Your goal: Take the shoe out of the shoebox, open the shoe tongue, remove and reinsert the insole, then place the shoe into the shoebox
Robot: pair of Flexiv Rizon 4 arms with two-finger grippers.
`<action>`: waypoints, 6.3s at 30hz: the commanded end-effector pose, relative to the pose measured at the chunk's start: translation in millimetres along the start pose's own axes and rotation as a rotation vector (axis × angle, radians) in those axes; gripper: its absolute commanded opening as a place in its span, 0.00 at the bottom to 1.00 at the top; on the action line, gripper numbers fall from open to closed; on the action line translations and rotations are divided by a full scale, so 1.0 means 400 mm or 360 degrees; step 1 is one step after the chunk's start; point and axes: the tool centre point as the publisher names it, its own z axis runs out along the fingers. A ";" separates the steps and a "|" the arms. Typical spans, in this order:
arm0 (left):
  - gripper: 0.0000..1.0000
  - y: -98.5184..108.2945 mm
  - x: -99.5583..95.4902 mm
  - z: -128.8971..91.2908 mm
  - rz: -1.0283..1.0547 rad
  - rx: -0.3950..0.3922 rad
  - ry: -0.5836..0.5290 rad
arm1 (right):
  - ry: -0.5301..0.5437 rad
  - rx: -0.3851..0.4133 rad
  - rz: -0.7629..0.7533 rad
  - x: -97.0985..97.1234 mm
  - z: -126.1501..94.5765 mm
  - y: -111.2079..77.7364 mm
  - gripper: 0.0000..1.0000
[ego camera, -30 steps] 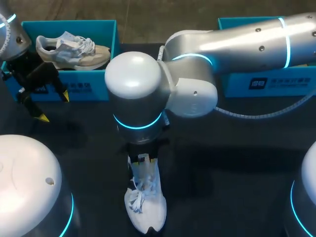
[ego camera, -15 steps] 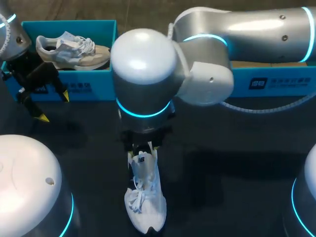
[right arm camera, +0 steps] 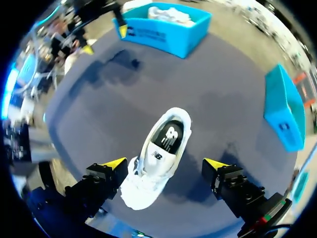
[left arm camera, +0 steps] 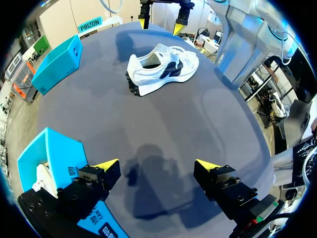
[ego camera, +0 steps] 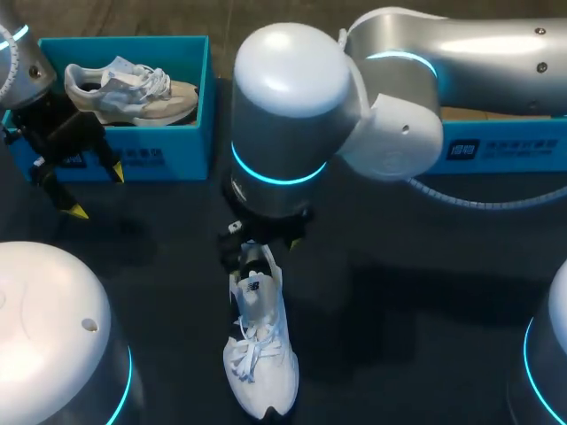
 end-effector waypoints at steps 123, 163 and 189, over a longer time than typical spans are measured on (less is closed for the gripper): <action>1.00 -0.001 0.001 0.001 -0.0001 -0.0006 0.0001 | -0.0111 0.0159 -0.1570 -0.267 0.165 0.232 0.00; 1.00 -0.001 0.001 0.001 -0.0001 -0.0006 0.0001 | -0.0262 0.0177 -0.1575 -0.427 -0.076 0.280 0.00; 1.00 -0.001 0.001 0.001 -0.0001 -0.0006 0.0001 | -0.0352 0.0291 -0.1846 -0.856 -0.222 0.363 0.00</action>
